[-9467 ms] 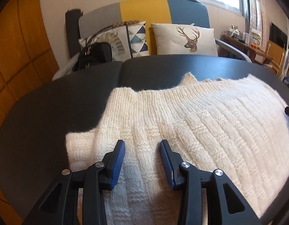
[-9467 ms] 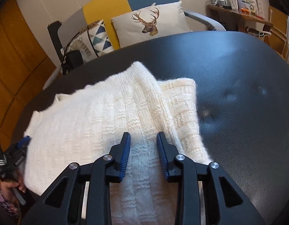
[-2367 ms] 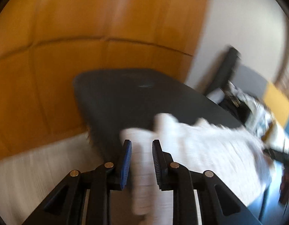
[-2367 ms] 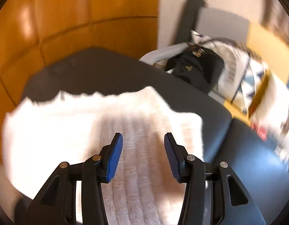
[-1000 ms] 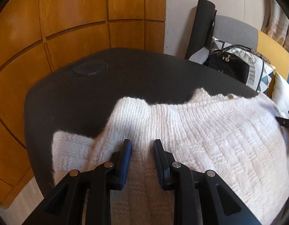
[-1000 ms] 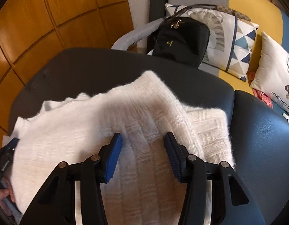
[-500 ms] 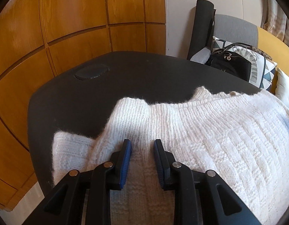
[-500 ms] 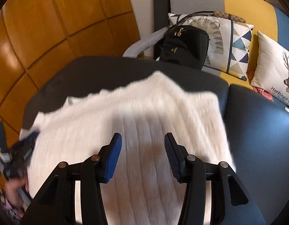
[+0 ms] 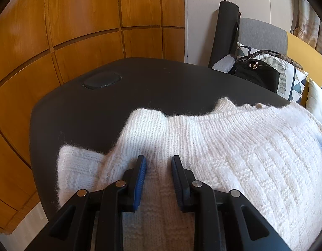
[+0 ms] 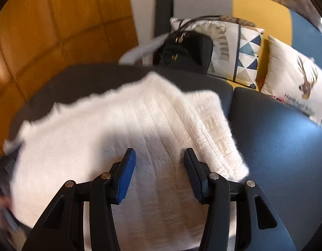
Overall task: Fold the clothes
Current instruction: 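Press and smooth the folded sweater with both open grippers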
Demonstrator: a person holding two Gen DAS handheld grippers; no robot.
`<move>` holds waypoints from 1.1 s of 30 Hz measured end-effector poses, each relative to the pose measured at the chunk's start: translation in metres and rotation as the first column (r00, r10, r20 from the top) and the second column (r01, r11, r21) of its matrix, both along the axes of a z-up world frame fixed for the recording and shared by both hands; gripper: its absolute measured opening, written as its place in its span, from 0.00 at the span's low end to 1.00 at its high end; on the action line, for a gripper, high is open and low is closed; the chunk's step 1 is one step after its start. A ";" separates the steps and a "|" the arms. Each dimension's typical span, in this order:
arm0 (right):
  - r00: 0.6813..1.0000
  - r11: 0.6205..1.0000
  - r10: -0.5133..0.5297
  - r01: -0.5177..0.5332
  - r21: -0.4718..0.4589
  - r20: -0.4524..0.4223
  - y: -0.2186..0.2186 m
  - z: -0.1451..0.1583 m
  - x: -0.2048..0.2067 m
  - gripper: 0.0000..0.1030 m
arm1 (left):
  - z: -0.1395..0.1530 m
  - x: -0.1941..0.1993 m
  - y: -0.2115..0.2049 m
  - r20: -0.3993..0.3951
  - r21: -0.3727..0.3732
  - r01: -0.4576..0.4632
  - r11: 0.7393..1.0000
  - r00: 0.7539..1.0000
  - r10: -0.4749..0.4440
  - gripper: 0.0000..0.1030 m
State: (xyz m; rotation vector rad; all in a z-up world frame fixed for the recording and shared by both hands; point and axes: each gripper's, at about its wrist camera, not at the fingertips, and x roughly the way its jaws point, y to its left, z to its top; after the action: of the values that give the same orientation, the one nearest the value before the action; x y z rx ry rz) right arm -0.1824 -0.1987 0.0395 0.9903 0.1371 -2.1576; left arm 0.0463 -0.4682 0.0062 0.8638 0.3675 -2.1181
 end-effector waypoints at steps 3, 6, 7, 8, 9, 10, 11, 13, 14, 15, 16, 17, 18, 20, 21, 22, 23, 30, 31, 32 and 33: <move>0.998 0.998 0.064 -0.064 0.008 -0.004 -0.029 0.003 0.002 0.51 | 0.000 0.000 0.000 -0.004 0.002 0.000 1.000 1.000 0.000 0.24; 0.990 0.990 0.138 -0.138 0.030 0.001 -0.056 -0.003 -0.008 0.51 | 0.000 0.001 -0.001 -0.010 0.009 0.002 1.000 1.000 -0.002 0.24; 0.988 0.987 0.151 -0.151 0.053 -0.005 -0.064 -0.005 -0.012 0.51 | 0.000 0.001 -0.001 -0.010 0.011 0.003 1.000 1.000 -0.003 0.24; 0.987 0.983 0.157 -0.155 0.097 -0.020 -0.071 -0.009 -0.017 0.50 | 0.001 0.001 -0.001 -0.011 0.013 0.004 1.000 1.000 -0.004 0.24; 0.986 0.979 0.163 -0.160 0.126 -0.016 -0.075 -0.013 -0.021 0.50 | 0.001 0.001 -0.002 -0.011 0.016 0.005 1.000 1.000 -0.005 0.24; 0.986 0.979 0.165 -0.163 0.121 -0.005 -0.075 -0.015 -0.026 0.50 | 0.002 0.002 -0.002 -0.016 0.024 0.009 1.000 1.000 -0.008 0.24; 0.988 0.982 0.157 -0.157 0.104 0.005 -0.072 -0.015 -0.029 0.49 | 0.003 0.003 -0.004 -0.023 0.036 0.014 0.999 1.000 -0.013 0.24; 0.987 0.985 0.159 -0.160 0.069 0.015 -0.064 -0.017 -0.032 0.49 | 0.006 0.007 -0.007 -0.032 0.066 0.012 0.998 0.999 -0.010 0.24; 0.986 0.984 0.166 -0.166 0.060 0.001 -0.061 -0.019 -0.030 0.49 | 0.008 0.008 -0.008 -0.036 0.082 0.010 0.997 0.999 -0.007 0.24; 0.985 0.984 0.173 -0.173 0.051 -0.015 -0.058 -0.021 -0.028 0.49 | 0.012 0.008 -0.008 -0.029 0.087 0.001 0.996 1.000 0.001 0.24; 0.985 0.984 0.172 -0.171 0.048 -0.025 -0.057 -0.021 -0.026 0.49 | 0.017 0.006 -0.006 -0.016 0.085 -0.012 0.996 1.000 0.013 0.24; 0.984 0.984 0.174 -0.172 0.050 -0.027 -0.058 -0.021 -0.025 0.49 | 0.024 0.003 -0.002 -0.019 0.071 -0.007 0.997 1.000 0.009 0.23; 0.984 0.983 0.175 -0.174 0.052 -0.029 -0.058 -0.021 -0.025 0.51 | 0.032 -0.001 0.003 -0.033 0.049 0.009 0.999 0.999 -0.008 0.23; 0.983 0.983 0.179 -0.177 0.056 -0.032 -0.059 -0.021 -0.024 0.51 | 0.032 -0.012 0.004 0.021 -0.026 0.004 1.000 1.000 -0.004 0.24; 0.983 0.982 0.180 -0.178 0.056 -0.032 -0.059 -0.021 -0.024 0.51 | 0.030 -0.019 0.003 0.058 -0.067 -0.001 0.998 0.998 0.005 0.24; 0.983 0.982 0.180 -0.178 0.056 -0.031 -0.059 -0.021 -0.024 0.51 | 0.023 -0.023 -0.002 0.095 -0.071 -0.013 0.997 0.995 0.020 0.24; 0.983 0.981 0.183 -0.181 0.064 -0.025 -0.060 -0.020 -0.025 0.52 | 0.016 -0.023 -0.008 0.105 -0.045 -0.025 0.999 0.994 0.030 0.25; 0.994 0.994 0.111 -0.110 -0.022 0.015 -0.025 0.010 -0.012 0.51 | 0.000 -0.025 -0.020 0.130 -0.017 -0.049 0.999 0.990 0.050 0.27; 0.994 0.993 0.105 -0.104 -0.055 0.018 -0.012 0.014 -0.007 0.47 | 0.000 -0.027 -0.017 0.142 -0.033 -0.050 0.998 0.988 0.054 0.27; 0.996 0.995 0.087 -0.086 -0.054 0.012 0.000 0.015 -0.002 0.35 | 0.000 -0.028 -0.016 0.149 -0.043 -0.050 0.998 0.987 0.056 0.27; 0.998 0.997 0.060 -0.058 -0.058 0.030 0.014 0.011 -0.004 0.30 | 0.000 -0.029 -0.015 0.156 -0.051 -0.050 0.997 0.986 0.057 0.27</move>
State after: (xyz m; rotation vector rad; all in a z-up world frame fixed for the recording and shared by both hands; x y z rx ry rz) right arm -0.1860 -0.1852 0.0503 0.9751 0.0878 -2.0795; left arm 0.0174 -0.4833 0.0063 0.9756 0.2551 -1.9861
